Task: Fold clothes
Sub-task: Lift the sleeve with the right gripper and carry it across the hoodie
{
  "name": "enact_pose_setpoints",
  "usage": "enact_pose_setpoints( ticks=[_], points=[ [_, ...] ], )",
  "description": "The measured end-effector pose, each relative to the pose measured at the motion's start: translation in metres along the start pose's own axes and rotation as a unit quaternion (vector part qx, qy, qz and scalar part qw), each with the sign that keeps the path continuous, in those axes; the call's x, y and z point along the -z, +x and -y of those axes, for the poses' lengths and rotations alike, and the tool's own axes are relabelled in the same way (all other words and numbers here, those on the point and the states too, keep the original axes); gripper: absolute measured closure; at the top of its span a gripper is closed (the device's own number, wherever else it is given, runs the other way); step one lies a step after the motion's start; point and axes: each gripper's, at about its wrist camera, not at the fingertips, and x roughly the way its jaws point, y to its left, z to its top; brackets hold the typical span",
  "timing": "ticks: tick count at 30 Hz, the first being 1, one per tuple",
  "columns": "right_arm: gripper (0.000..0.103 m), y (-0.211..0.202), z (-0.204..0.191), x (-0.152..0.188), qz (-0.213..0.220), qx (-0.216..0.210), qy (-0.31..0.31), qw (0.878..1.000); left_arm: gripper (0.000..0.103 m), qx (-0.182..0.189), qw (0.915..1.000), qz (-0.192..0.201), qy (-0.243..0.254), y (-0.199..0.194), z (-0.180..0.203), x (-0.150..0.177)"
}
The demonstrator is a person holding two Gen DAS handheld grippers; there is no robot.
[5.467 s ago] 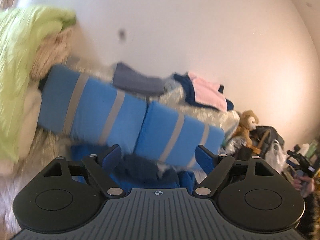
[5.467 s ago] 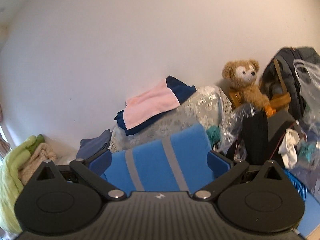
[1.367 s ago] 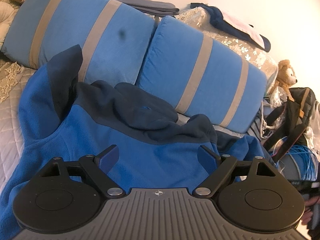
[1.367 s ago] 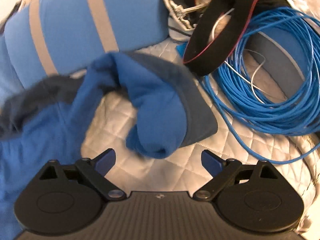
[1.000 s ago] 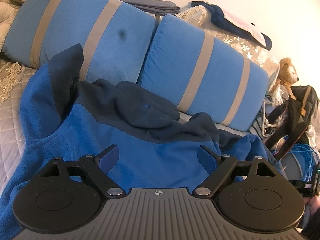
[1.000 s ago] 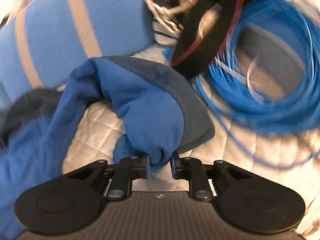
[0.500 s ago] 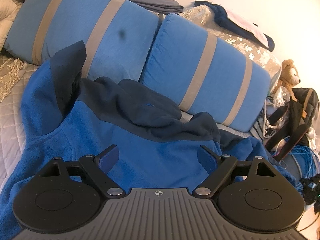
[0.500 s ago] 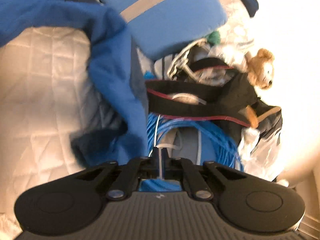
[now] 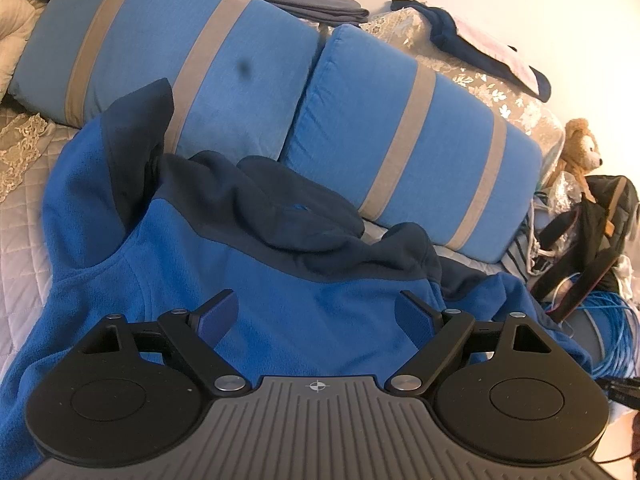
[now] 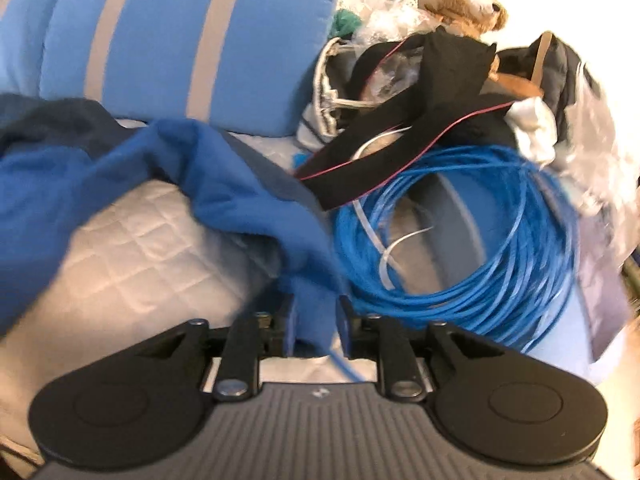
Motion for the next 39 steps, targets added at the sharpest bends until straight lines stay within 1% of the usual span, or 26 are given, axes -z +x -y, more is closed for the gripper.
enact_pose_setpoints(
  ticks=[2, 4, 8, 12, 14, 16, 18, 19, 20, 22, 23, 25, 28, 32, 36, 39],
  points=[
    [0.053, 0.003, -0.007, 0.004, 0.001, -0.001, -0.006, 1.0, 0.017, -0.001, 1.0, 0.0, 0.0, 0.0, 0.0, 0.0],
    [0.051, 0.008, -0.015, 0.006, 0.003, 0.003, -0.023, 1.0, 0.017, -0.002, 1.0, 0.0, 0.001, 0.0, 0.0, 0.0],
    [0.045, 0.021, -0.033, 0.008, 0.011, 0.04, -0.065, 0.997, 0.017, -0.005, 1.0, -0.001, 0.002, 0.0, 0.001, 0.001],
    [0.045, 0.04, -0.048, 0.006, 0.015, 0.075, -0.112, 0.991, 0.017, -0.006, 1.0, -0.002, 0.003, 0.0, 0.001, 0.0],
    [0.045, 0.054, -0.057, 0.006, 0.009, 0.096, -0.139, 0.986, 0.017, -0.007, 1.0, -0.002, 0.003, 0.0, 0.001, 0.0],
    [0.046, 0.069, -0.06, 0.006, 0.001, 0.118, -0.152, 0.981, 0.017, -0.007, 1.0, -0.003, 0.003, 0.0, 0.001, 0.0],
    [0.048, 0.084, -0.062, 0.008, -0.007, 0.138, -0.155, 0.978, 0.017, -0.007, 1.0, -0.004, 0.004, 0.001, 0.0, 0.0],
    [0.053, 0.09, -0.059, 0.008, -0.012, 0.147, -0.154, 0.977, 0.017, -0.007, 1.0, -0.004, 0.004, 0.001, 0.0, 0.0],
    [0.074, 0.096, -0.056, 0.008, -0.016, 0.156, -0.153, 0.976, 0.017, -0.007, 1.0, -0.005, 0.004, 0.001, 0.0, 0.0],
    [0.088, 0.099, -0.045, 0.005, -0.021, 0.154, -0.141, 0.978, 0.017, -0.007, 1.0, -0.005, 0.005, 0.001, 0.0, 0.0],
    [0.09, 0.097, -0.04, 0.004, -0.022, 0.15, -0.136, 0.979, 0.017, -0.006, 0.9999, -0.006, 0.005, 0.001, 0.0, 0.0],
    [0.092, 0.089, -0.031, 0.0, -0.014, 0.151, -0.139, 0.979, 0.017, -0.006, 0.9999, -0.007, 0.005, 0.002, -0.001, 0.0],
    [0.092, 0.075, -0.013, -0.011, 0.005, 0.172, -0.164, 0.971, 0.017, -0.006, 0.9999, -0.008, 0.006, 0.002, -0.001, 0.0],
    [0.093, 0.062, 0.008, -0.018, 0.027, 0.217, -0.201, 0.955, 0.017, -0.007, 0.9999, -0.008, 0.003, 0.002, -0.001, 0.0],
    [0.093, 0.05, 0.029, -0.024, 0.049, 0.262, -0.237, 0.934, 0.017, -0.008, 0.9999, -0.008, 0.002, 0.002, 0.0, 0.0],
    [0.093, 0.052, 0.017, 0.007, 0.022, 0.236, -0.262, 0.936, 0.017, -0.007, 0.9999, -0.007, 0.001, 0.002, 0.0, 0.0]
  ],
)
